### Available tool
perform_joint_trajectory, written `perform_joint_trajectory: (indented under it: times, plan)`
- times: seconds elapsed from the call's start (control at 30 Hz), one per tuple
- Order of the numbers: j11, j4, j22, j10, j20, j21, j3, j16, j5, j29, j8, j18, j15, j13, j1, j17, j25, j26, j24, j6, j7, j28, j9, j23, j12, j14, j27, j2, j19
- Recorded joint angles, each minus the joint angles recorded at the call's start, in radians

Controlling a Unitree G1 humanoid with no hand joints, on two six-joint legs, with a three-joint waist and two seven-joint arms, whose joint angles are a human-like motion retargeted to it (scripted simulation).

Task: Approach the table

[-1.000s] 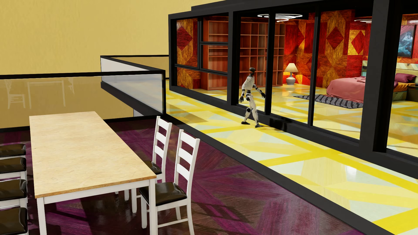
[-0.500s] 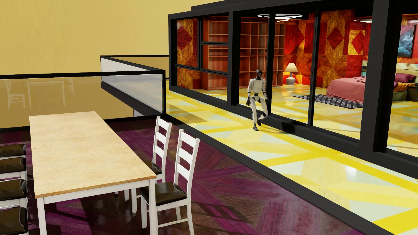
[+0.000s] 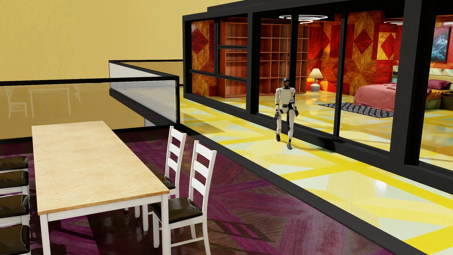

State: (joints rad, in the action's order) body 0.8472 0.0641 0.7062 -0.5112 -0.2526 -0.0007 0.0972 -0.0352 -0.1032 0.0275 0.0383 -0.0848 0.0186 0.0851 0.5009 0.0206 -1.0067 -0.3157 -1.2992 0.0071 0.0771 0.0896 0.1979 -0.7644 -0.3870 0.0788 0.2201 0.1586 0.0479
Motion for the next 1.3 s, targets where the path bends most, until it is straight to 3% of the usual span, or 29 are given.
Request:
perform_joint_trajectory:
  times: [0.03,0.07,0.1,0.17,0.2,0.23,0.27,0.3,0.4,0.43,0.47,0.53,0.57,0.63,0.67,0.73,0.77,0.83,0.87,0.9,1.0,1.03,1.07,1.1,1.13,1.17,1.23,1.27,1.3]
  plan:
    - [0.173,-0.019,0.023,-0.002,-0.02,0.002,-0.005,-0.006,0.06,-0.013,0.039,-0.002,0.067,0.003,-0.044,-0.019,0.003,-0.031,0.039,-0.02,0.027,-0.014,0.0,0.035,0.051,-0.046,-0.015,-0.094,0.019]
    - [0.308,-0.031,0.068,0.015,0.002,0.007,-0.016,0.012,0.135,-0.021,0.082,0.0,0.049,0.012,-0.098,-0.027,0.021,-0.052,0.035,-0.039,0.052,0.013,-0.001,0.081,0.116,-0.08,-0.044,-0.191,-0.009]
    - [0.4,-0.036,0.119,0.04,0.07,0.015,-0.033,0.053,0.204,-0.019,0.116,0.006,-0.004,0.026,-0.156,-0.024,0.048,-0.045,-0.022,-0.056,0.072,0.071,-0.004,0.132,0.188,-0.107,-0.085,-0.284,-0.048]
    - [0.445,-0.033,0.173,0.104,0.259,0.027,-0.075,0.157,0.296,0.002,0.163,0.014,-0.03,0.059,-0.277,0.008,0.127,0.06,-0.212,-0.082,0.099,0.156,-0.013,0.227,0.334,-0.153,-0.156,-0.445,-0.104]
    - [0.401,-0.026,0.17,0.135,0.33,0.033,-0.097,0.202,0.313,0.011,0.179,0.019,-0.037,0.073,-0.335,0.03,0.157,0.119,-0.29,-0.089,0.109,0.152,-0.019,0.27,0.407,-0.175,-0.172,-0.512,-0.113]
    - [0.313,-0.019,0.156,0.165,0.369,0.036,-0.115,0.234,0.313,0.012,0.191,0.024,-0.048,0.085,-0.391,0.051,0.178,0.149,-0.336,-0.094,0.119,0.127,-0.026,0.31,0.478,-0.199,-0.173,-0.569,-0.114]
    - [0.182,-0.009,0.139,0.192,0.378,0.035,-0.13,0.252,0.301,0.006,0.201,0.029,-0.051,0.09,-0.443,0.069,0.19,0.152,-0.342,-0.098,0.13,0.096,-0.033,0.339,0.547,-0.224,-0.164,-0.61,-0.112]
    - [0.004,0.001,0.121,0.214,0.362,0.025,-0.141,0.259,0.276,-0.004,0.204,0.034,-0.039,0.093,-0.492,0.079,0.199,0.141,-0.31,-0.102,0.14,0.063,-0.04,0.353,0.611,-0.251,-0.145,-0.633,-0.104]
    - [-0.648,0.039,0.043,0.261,0.25,-0.051,-0.15,0.228,0.171,-0.069,0.178,0.053,-0.007,0.098,-0.628,0.046,0.244,0.079,-0.108,-0.111,0.162,-0.025,-0.056,0.302,0.743,-0.332,-0.04,-0.608,-0.03]
    - [-0.72,0.052,0.008,0.269,0.212,-0.08,-0.143,0.214,0.162,-0.09,0.238,0.064,-0.048,0.093,-0.678,0.029,0.265,0.065,-0.028,-0.112,0.175,-0.053,-0.059,0.243,0.759,-0.358,0.003,-0.615,-0.004]
    - [-0.702,0.061,-0.028,0.261,0.183,-0.096,-0.134,0.203,0.167,-0.096,0.323,0.077,-0.062,0.08,-0.727,0.017,0.278,0.051,0.044,-0.112,0.192,-0.079,-0.061,0.161,0.756,-0.379,0.047,-0.619,-0.023]
    - [-0.549,0.058,-0.082,0.208,0.193,-0.084,-0.131,0.177,0.194,-0.036,0.402,0.109,-0.032,0.076,-0.812,0.015,0.236,0.055,0.139,-0.098,0.203,-0.109,-0.064,0.005,0.708,-0.356,0.121,-0.605,-0.207]
    - [-0.459,0.044,-0.092,0.146,0.236,-0.072,-0.136,0.172,0.217,0.007,0.418,0.128,-0.024,0.1,-0.837,0.012,0.192,0.073,0.137,-0.085,0.183,-0.098,-0.067,-0.037,0.673,-0.302,0.131,-0.591,-0.281]
    - [-0.292,-0.026,-0.092,-0.122,0.303,-0.084,-0.152,0.179,0.234,0.053,0.441,0.19,-0.127,0.178,-0.794,-0.022,0.128,0.142,0.073,-0.052,0.137,-0.026,-0.067,-0.056,0.575,-0.135,0.099,-0.557,-0.294]
    - [-0.259,-0.078,-0.076,-0.326,0.299,-0.126,-0.158,0.175,0.216,0.051,0.453,0.226,-0.185,0.215,-0.719,-0.055,0.137,0.157,0.045,-0.033,0.114,0.029,-0.064,-0.052,0.52,-0.052,0.082,-0.522,-0.29]
    - [-0.269,-0.141,-0.004,-0.676,0.237,-0.206,-0.157,0.139,0.157,0.041,0.459,0.215,-0.256,0.251,-0.525,-0.11,0.169,0.108,0.024,0.006,0.035,0.109,-0.061,-0.054,0.415,0.044,0.068,-0.428,-0.272]
    - [-0.292,-0.145,0.046,-0.785,0.205,-0.208,-0.15,0.12,0.124,0.038,0.438,0.187,-0.278,0.246,-0.427,-0.114,0.146,0.058,0.011,0.021,-0.002,0.111,-0.06,-0.064,0.356,-0.003,0.068,-0.378,-0.261]
    - [-0.357,-0.163,0.148,-0.867,0.189,-0.151,-0.132,0.095,0.053,0.05,0.35,0.152,-0.307,0.195,-0.252,-0.095,0.05,-0.029,-0.045,0.037,-0.041,0.109,-0.059,-0.082,0.222,-0.031,0.05,-0.278,-0.238]
    - [-0.384,-0.187,0.183,-0.843,0.213,-0.128,-0.121,0.085,0.023,0.058,0.29,0.137,-0.321,0.156,-0.175,-0.083,0.018,-0.036,-0.086,0.04,-0.046,0.129,-0.058,-0.078,0.15,-0.031,0.027,-0.234,-0.228]
    - [-0.402,-0.224,0.199,-0.777,0.248,-0.115,-0.107,0.074,-0.001,0.057,0.226,0.114,-0.339,0.115,-0.107,-0.072,0.005,-0.012,-0.127,0.041,-0.037,0.152,-0.057,-0.065,0.079,-0.042,-0.004,-0.197,-0.22]
    - [-0.448,-0.34,0.21,-0.305,0.276,-0.09,-0.06,0.023,-0.046,0.003,0.056,0.046,-0.39,0.013,-0.006,-0.054,0.065,0.118,-0.182,0.05,0.106,0.199,-0.045,0.017,-0.066,-0.047,-0.094,-0.094,-0.196]
    - [-0.474,-0.324,0.209,-0.063,0.253,-0.079,-0.048,0.001,-0.053,-0.023,0.022,0.07,-0.398,-0.008,-0.008,-0.05,0.094,0.135,-0.18,0.053,0.149,0.235,-0.04,0.043,-0.083,-0.023,-0.11,-0.054,-0.189]
    - [-0.505,-0.269,0.2,0.172,0.233,-0.067,-0.039,-0.015,-0.055,-0.043,-0.002,0.13,-0.399,-0.024,-0.011,-0.046,0.119,0.147,-0.185,0.054,0.132,0.273,-0.034,0.064,-0.083,-0.009,-0.116,-0.011,-0.183]
    - [-0.53,-0.201,0.185,0.336,0.215,-0.055,-0.033,-0.021,-0.054,-0.056,-0.017,0.211,-0.402,-0.035,-0.004,-0.044,0.139,0.16,-0.194,0.053,0.056,0.297,-0.027,0.077,-0.073,-0.027,-0.114,0.034,-0.18]
    - [-0.538,-0.15,0.167,0.386,0.196,-0.044,-0.03,-0.019,-0.05,-0.066,-0.023,0.251,-0.406,-0.044,0.01,-0.041,0.154,0.165,-0.205,0.05,-0.014,0.299,-0.02,0.077,-0.053,-0.061,-0.106,0.076,-0.178]
    - [-0.525,-0.125,0.152,0.333,0.181,-0.03,-0.031,-0.011,-0.047,-0.069,-0.018,0.219,-0.407,-0.053,0.022,-0.039,0.163,0.16,-0.22,0.048,-0.013,0.279,-0.014,0.06,-0.023,-0.057,-0.088,0.114,-0.176]
    - [-0.452,-0.122,0.116,0.161,0.154,0.029,-0.023,0.0,-0.029,-0.038,-0.022,0.1,-0.341,-0.086,0.023,-0.031,0.14,0.11,-0.258,0.035,0.034,0.187,-0.005,-0.035,0.046,0.015,-0.034,0.163,-0.178]
    - [-0.377,-0.134,0.097,0.108,0.135,0.083,-0.014,0.0,-0.01,-0.001,-0.032,0.073,-0.263,-0.114,0.004,-0.023,0.095,0.073,-0.265,0.023,0.054,0.129,-0.003,-0.106,0.079,0.069,-0.002,0.164,-0.172]
    - [-0.252,-0.145,0.085,0.047,0.115,0.15,-0.007,-0.001,0.018,0.053,-0.034,0.042,-0.163,-0.141,-0.014,-0.014,0.032,0.042,-0.257,0.007,0.081,0.077,-0.001,-0.175,0.119,0.055,0.024,0.134,-0.137]
